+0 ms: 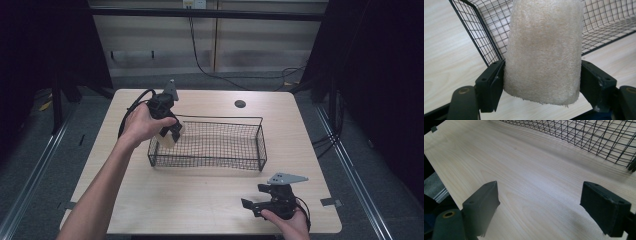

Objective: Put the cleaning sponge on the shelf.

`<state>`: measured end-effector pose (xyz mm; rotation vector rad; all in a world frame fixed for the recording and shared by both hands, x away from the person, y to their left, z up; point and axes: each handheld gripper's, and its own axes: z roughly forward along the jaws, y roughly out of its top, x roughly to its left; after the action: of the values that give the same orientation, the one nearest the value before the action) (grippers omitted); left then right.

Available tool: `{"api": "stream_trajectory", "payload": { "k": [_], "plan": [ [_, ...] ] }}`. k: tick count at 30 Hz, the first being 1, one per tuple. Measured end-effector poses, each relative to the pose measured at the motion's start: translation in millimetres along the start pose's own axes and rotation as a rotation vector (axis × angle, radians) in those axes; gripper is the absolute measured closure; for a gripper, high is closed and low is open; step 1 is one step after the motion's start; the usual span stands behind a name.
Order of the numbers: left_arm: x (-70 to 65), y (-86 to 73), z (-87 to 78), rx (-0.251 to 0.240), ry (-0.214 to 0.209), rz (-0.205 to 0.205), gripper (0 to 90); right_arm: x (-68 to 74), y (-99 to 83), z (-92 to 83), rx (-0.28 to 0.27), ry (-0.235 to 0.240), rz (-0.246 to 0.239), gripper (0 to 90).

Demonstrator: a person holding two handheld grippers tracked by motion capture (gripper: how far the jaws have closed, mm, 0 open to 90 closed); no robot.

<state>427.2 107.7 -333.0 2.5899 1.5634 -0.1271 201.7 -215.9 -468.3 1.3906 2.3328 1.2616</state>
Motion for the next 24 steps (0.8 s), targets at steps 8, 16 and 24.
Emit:
{"api": "stream_trajectory", "payload": {
  "k": [8,16,24],
  "plan": [
    [4.6,1.8,7.7,-0.021,0.021,-0.065,26.1,-0.1,0.0,-0.1,0.001,0.000,0.001,14.7],
    [7.5,2.6,16.3,0.000,0.029,-0.146,26.2,0.4,0.0,-0.4,0.003,0.001,0.002,14.6],
    [7.3,4.7,28.0,0.023,0.048,-0.181,26.2,0.3,0.1,-0.2,0.005,0.001,0.000,14.7]
  ]
}}
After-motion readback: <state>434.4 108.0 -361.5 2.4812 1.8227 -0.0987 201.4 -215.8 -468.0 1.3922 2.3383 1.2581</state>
